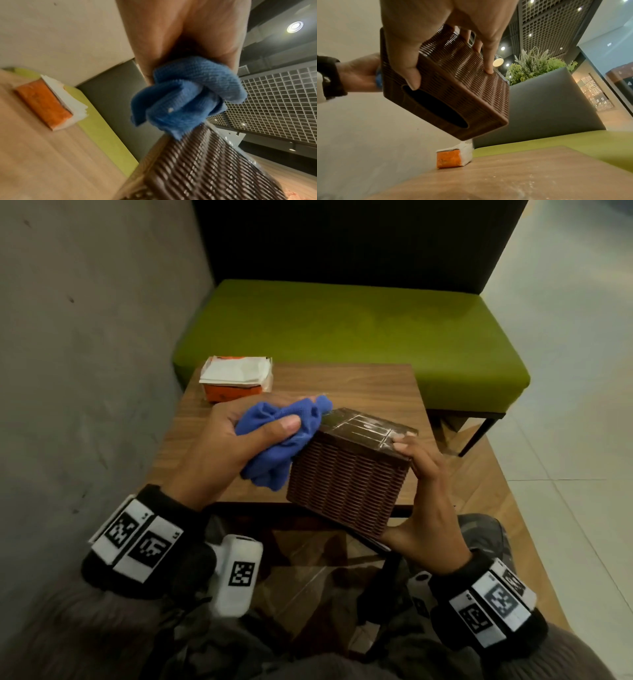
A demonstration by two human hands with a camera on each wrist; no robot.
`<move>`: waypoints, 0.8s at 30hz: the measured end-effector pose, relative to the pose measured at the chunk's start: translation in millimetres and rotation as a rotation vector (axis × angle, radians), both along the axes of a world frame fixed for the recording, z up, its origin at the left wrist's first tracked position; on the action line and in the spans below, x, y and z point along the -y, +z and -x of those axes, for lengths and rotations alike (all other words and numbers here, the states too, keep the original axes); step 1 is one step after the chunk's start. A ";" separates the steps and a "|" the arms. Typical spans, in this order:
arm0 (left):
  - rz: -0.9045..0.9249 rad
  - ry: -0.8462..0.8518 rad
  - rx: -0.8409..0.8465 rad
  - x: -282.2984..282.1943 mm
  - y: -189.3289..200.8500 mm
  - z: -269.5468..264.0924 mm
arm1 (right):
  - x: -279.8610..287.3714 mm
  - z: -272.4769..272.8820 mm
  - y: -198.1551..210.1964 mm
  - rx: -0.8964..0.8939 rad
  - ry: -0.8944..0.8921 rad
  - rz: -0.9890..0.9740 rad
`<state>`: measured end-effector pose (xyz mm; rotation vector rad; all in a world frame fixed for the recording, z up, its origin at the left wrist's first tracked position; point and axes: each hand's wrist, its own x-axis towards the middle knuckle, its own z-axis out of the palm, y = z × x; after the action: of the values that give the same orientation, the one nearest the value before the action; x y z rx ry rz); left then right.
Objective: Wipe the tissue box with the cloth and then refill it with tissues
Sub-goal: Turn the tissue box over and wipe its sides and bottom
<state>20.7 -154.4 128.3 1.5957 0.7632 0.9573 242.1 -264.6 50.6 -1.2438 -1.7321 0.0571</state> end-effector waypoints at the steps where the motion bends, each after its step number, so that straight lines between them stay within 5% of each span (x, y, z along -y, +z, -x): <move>1: 0.000 0.039 0.019 -0.9 -1.6 4.8 | -0.5 -2.4 -1.1 0.048 -0.018 -0.013; 5: 0.267 0.265 -0.056 -7.0 -28.7 8.3 | -7.1 -7.8 -9.5 0.108 -0.059 -0.014; 9: 0.618 0.028 -0.170 -12.2 -59.7 4.4 | -13.9 0.3 -21.2 0.185 -0.006 -0.024; 14: 0.851 -0.090 -0.036 -10.0 -69.7 1.8 | -15.8 1.4 -29.8 0.218 0.050 0.005; 18: 0.854 -0.072 0.068 -1.8 -77.5 -5.5 | -16.3 -3.9 -26.8 0.188 -0.043 0.036; 21: 0.813 -0.017 0.140 1.6 -80.5 -12.5 | -18.7 -7.7 -24.4 -0.066 -0.181 0.172; 24: 0.749 -0.029 0.210 1.4 -80.2 -18.3 | -18.7 -2.4 -15.5 -0.743 -0.121 0.569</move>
<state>38.9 -155.7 48.1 0.8381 0.8194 0.6830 244.6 -245.9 35.1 -1.4702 -1.0058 0.8777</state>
